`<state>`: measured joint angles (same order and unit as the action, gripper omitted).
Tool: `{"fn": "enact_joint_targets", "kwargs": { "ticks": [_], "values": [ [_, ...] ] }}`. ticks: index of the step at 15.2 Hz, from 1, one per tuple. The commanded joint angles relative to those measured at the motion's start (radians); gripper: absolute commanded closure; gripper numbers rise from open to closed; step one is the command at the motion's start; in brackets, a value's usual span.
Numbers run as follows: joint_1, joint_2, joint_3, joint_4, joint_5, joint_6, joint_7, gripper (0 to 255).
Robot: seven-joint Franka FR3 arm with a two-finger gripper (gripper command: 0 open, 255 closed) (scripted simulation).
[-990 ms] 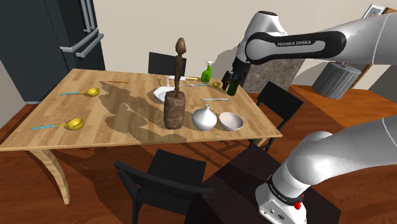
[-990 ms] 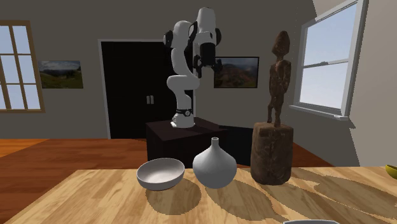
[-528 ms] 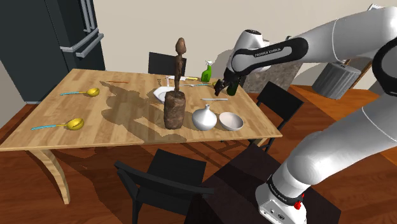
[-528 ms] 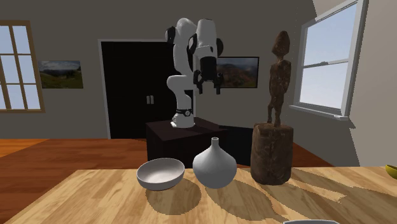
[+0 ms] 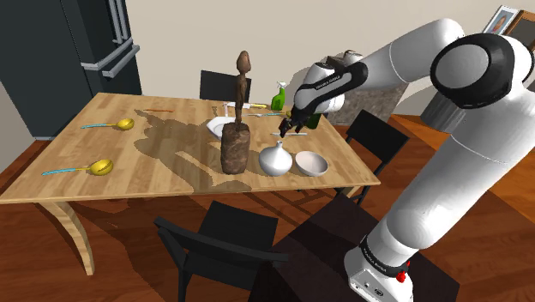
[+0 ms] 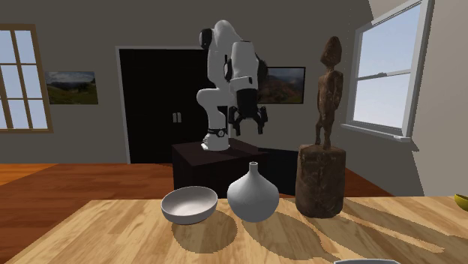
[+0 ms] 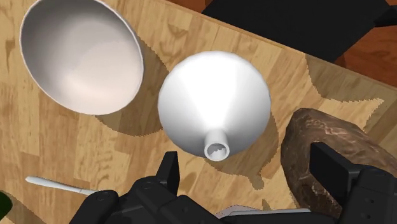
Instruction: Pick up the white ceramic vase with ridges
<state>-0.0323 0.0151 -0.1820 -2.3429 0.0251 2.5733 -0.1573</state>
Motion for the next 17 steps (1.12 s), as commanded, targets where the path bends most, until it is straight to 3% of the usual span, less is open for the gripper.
{"fn": "enact_joint_targets", "kwargs": {
  "ticks": [1, 5, 14, 15, 17],
  "values": [
    [-0.005, 0.092, -0.002, 0.050, 0.048, 0.042, -0.038, 0],
    [-0.033, 0.241, 0.018, 0.138, 0.132, 0.100, -0.105, 0],
    [-0.052, 0.323, 0.043, 0.133, 0.172, 0.186, -0.137, 0],
    [-0.052, 0.325, 0.043, 0.136, 0.172, 0.185, -0.137, 255],
    [-0.053, 0.326, 0.043, 0.136, 0.173, 0.185, -0.138, 255]
  ]
}}
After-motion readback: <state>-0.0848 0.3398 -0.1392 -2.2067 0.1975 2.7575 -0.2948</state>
